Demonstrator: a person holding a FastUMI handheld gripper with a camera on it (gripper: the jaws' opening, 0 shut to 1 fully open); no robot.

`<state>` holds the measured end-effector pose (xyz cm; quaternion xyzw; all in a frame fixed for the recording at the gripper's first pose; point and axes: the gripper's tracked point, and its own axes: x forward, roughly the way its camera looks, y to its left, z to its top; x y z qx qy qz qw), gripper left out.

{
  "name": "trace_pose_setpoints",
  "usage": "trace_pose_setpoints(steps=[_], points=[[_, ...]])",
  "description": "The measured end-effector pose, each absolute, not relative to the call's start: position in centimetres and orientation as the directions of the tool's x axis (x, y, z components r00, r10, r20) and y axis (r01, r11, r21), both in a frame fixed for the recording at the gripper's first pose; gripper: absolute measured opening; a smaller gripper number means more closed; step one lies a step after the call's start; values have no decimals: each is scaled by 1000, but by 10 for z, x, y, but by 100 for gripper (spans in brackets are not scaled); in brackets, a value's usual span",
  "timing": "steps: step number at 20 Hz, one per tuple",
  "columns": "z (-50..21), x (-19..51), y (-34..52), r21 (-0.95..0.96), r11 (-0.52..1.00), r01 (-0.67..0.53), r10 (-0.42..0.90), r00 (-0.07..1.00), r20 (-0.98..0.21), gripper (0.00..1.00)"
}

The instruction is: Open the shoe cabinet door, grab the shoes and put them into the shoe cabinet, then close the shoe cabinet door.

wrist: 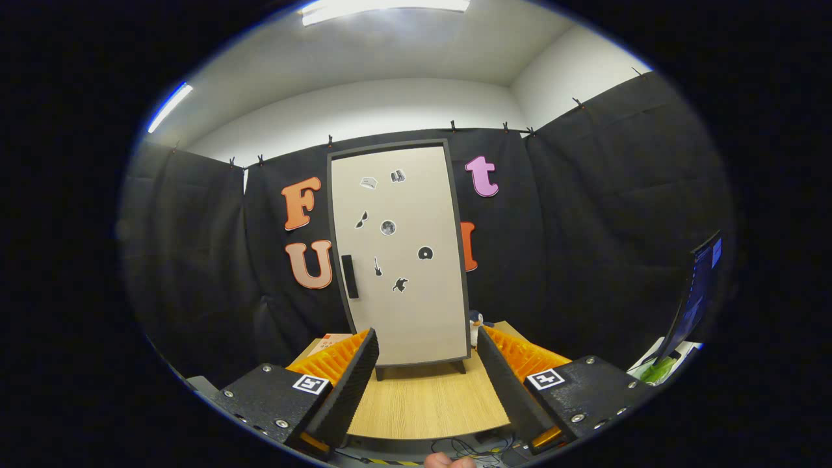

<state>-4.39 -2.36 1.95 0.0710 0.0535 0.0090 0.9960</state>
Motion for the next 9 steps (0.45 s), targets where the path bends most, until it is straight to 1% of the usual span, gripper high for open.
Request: trace_pose_setpoints(steps=[9], points=[[13,-40,-26,142,990,-11,26,994,-103,95]])
